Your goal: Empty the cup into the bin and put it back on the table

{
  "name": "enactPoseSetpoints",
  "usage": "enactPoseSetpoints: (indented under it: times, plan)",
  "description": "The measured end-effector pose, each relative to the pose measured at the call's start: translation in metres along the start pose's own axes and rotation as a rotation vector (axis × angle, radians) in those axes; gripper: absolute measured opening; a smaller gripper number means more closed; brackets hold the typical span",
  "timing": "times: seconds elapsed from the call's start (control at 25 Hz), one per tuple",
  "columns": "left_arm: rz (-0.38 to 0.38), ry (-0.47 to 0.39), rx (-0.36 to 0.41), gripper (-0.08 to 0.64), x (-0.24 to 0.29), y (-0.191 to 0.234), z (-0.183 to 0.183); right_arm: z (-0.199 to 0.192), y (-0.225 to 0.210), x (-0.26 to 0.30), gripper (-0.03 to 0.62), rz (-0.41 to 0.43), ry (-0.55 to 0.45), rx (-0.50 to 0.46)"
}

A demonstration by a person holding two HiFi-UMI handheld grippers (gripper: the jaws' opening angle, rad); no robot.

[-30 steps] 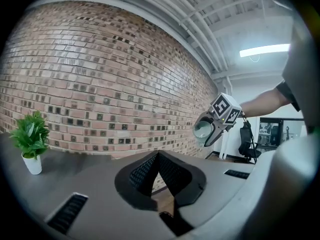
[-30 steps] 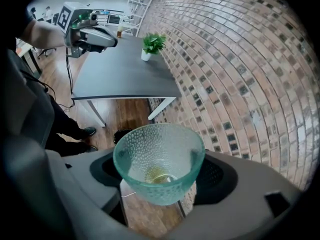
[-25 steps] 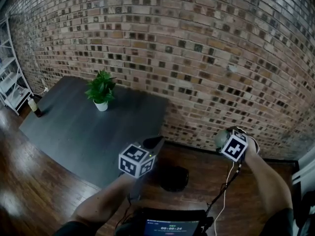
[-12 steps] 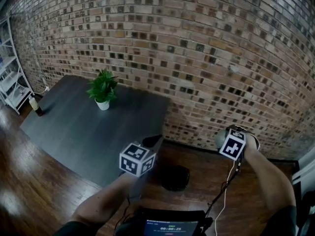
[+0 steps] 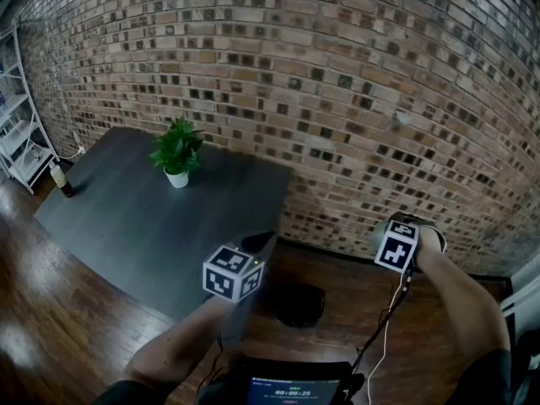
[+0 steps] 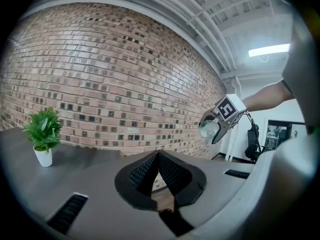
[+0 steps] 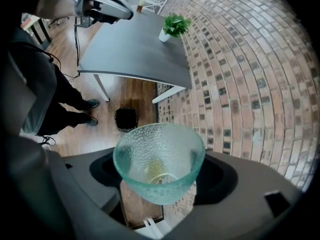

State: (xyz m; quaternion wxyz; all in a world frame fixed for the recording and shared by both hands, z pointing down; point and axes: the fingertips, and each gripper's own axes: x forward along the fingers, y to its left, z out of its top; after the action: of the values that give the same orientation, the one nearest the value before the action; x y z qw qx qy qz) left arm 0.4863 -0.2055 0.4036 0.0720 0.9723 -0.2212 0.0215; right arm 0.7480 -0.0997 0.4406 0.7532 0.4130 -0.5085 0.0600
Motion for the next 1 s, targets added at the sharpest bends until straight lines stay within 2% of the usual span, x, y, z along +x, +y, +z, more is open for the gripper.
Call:
enactPoseSetpoints:
  times: [0.4,1.0]
  plan:
    - [-0.004,0.005,-0.001,0.002,-0.001,0.000,-0.003,-0.005,-0.007,-0.001,0.400,-0.006,0.074,-0.076]
    - [0.001,0.016,0.016,0.002,0.000,-0.001,-0.002,-0.015,-0.014,-0.005,0.400,-0.005,0.147,-0.133]
